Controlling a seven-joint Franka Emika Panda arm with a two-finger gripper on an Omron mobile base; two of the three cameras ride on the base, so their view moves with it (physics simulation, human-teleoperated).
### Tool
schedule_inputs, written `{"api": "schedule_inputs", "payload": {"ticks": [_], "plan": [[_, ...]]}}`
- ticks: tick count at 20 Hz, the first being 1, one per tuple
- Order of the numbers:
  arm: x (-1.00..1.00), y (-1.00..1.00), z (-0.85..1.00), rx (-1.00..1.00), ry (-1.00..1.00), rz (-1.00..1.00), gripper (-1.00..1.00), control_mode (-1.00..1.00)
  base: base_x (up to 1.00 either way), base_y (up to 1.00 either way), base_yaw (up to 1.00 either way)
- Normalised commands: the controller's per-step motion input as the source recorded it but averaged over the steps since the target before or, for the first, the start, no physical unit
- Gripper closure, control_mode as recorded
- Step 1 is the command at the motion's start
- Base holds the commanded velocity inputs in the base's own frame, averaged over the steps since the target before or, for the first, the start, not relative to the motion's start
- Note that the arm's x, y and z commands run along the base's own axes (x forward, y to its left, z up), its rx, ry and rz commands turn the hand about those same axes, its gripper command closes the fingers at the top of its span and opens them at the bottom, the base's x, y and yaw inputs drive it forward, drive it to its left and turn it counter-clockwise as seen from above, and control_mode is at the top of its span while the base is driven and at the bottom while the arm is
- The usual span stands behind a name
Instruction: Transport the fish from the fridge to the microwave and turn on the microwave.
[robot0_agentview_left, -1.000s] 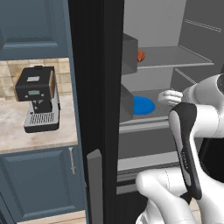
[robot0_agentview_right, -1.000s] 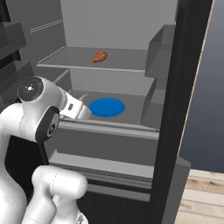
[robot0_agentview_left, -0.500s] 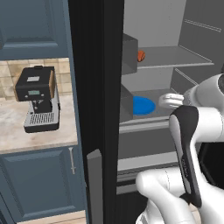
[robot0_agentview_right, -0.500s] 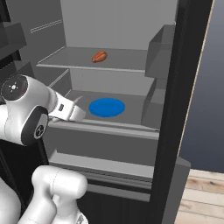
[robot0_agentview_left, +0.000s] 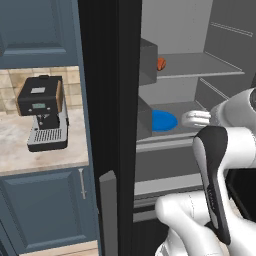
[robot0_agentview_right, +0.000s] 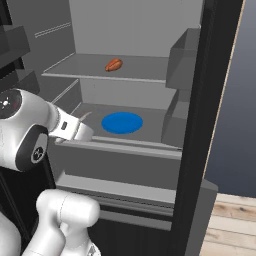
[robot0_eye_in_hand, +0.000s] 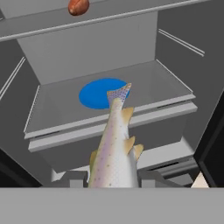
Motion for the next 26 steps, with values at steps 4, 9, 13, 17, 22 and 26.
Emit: {"api": "schedule_inputs", "payload": {"ticks": [4, 9, 13, 17, 22, 26], "plan": [[-0.06, 0.06, 0.0, -0.01, 0.0, 0.0, 1.0, -1.0, 0.0, 0.0, 0.0], [-0.08, 0.02, 0.0, -0.01, 0.0, 0.03, 1.0, -1.0, 0.0, 0.0, 0.0], [-0.09, 0.0, 0.0, 0.0, 0.0, 0.04, 1.0, -1.0, 0.0, 0.0, 0.0], [-0.05, 0.0, 0.0, 0.0, 0.0, 0.04, 1.0, -1.0, 0.0, 0.0, 0.0], [-0.02, 0.02, 0.0, 0.0, 0.0, 0.01, 1.0, -1.0, 0.0, 0.0, 0.0], [-0.03, 0.08, 0.0, -0.01, 0.0, 0.0, 1.0, -1.0, 0.0, 0.0, 0.0]]}}
